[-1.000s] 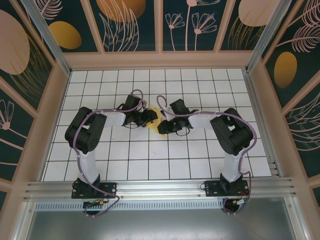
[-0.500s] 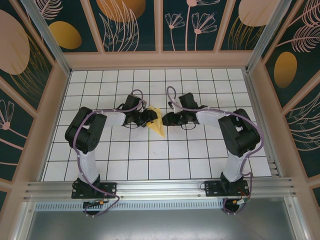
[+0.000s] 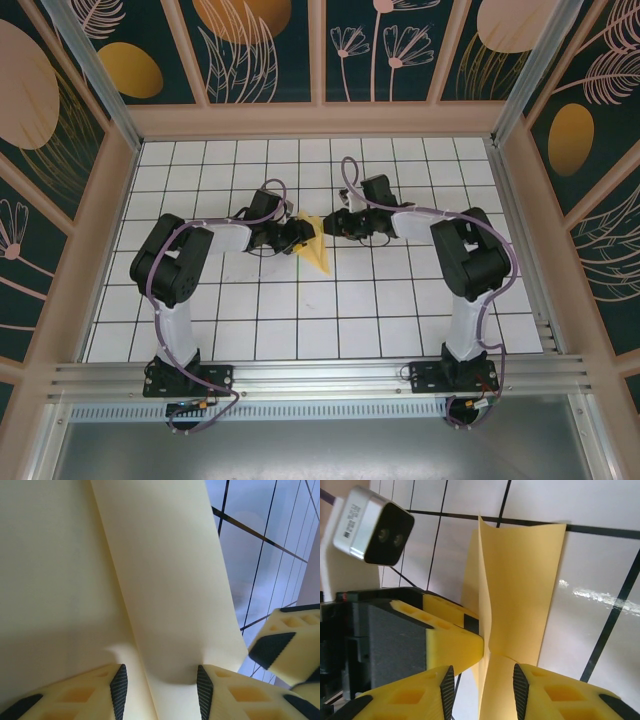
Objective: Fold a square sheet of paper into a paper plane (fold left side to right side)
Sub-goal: Fourth fold the wing at the center of the table.
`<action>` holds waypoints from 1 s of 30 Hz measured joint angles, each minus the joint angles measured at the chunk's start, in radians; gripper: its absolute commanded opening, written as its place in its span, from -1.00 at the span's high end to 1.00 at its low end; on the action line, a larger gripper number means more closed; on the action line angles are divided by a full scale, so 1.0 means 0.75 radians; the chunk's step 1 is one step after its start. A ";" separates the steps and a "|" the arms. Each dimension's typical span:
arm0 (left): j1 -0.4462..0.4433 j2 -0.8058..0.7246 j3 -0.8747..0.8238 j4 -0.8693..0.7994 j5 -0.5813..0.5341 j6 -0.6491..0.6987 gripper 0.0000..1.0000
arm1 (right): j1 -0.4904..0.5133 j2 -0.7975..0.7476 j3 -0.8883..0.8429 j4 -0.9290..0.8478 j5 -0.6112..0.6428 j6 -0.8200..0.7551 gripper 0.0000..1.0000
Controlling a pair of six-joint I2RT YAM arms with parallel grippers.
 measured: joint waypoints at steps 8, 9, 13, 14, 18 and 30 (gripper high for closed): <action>0.000 0.000 0.000 0.000 -0.003 0.000 0.11 | 0.008 0.030 0.000 0.014 -0.043 0.025 0.36; 0.000 0.000 0.000 0.000 -0.003 0.000 0.11 | 0.010 0.031 0.001 0.014 -0.046 0.031 0.37; 0.000 0.000 0.000 0.000 -0.003 0.000 0.11 | 0.018 0.049 0.008 0.014 -0.053 0.036 0.47; 0.000 0.000 0.000 0.000 -0.003 0.000 0.11 | 0.018 0.055 0.012 0.014 -0.054 0.035 0.51; 0.000 0.000 0.000 0.000 -0.003 0.001 0.10 | 0.020 0.067 0.024 0.014 -0.053 0.035 0.71; 0.000 0.000 0.000 0.000 -0.003 0.001 0.10 | 0.023 0.112 0.096 -0.002 -0.034 0.029 0.90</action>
